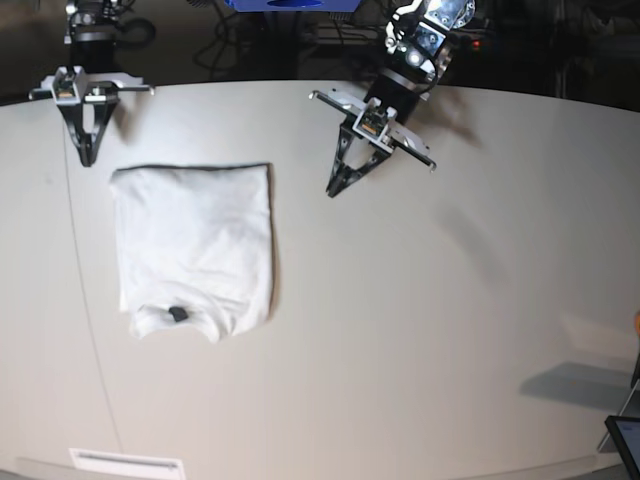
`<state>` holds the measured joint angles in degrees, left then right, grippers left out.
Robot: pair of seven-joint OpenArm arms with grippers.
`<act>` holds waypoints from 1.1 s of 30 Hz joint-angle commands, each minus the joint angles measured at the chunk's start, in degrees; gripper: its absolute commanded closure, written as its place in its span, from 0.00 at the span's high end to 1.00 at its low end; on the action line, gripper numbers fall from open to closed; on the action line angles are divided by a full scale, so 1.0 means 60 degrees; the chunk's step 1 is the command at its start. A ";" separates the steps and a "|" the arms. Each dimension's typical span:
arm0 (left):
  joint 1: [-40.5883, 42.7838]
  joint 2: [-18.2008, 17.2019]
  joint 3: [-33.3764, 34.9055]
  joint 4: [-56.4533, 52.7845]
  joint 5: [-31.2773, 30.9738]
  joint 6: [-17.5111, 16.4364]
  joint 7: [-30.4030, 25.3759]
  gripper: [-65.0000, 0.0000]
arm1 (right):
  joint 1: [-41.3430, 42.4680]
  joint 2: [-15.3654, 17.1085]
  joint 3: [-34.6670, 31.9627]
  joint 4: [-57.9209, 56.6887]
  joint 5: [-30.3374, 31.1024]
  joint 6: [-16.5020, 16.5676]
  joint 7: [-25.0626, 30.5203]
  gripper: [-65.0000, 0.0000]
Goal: Fold the T-shirt properly
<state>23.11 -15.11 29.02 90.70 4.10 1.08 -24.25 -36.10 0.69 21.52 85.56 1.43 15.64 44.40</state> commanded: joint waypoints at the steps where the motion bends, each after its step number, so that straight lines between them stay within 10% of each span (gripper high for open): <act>1: 0.0199 -0.0096 -0.0037 0.0173 0.0218 0.0032 -0.0522 0.00 | -0.0336 0.0024 0.0187 0.0077 0.0135 -0.0050 0.0563 0.00; 10: 0.2602 0.0416 -0.1590 -0.0002 0.3061 0.0032 -0.1724 0.00 | -0.1434 0.0039 0.0802 -0.1520 0.0150 -0.0050 0.1852 0.00; 27: 0.2309 0.1559 -0.1561 -0.6772 0.3192 0.0032 -0.4185 0.00 | -0.0057 0.0303 0.0699 -0.7835 0.0091 -0.0035 0.1838 0.00; 33: 0.1503 0.1808 -0.1590 -0.8442 0.3148 0.0032 -0.4156 0.00 | 0.1320 0.1226 -0.0810 -1.0443 0.0091 -0.0035 -0.0595 0.00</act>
<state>31.33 -4.29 19.49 39.68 22.87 1.30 -47.79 -27.16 8.21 16.38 22.50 1.74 15.27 38.35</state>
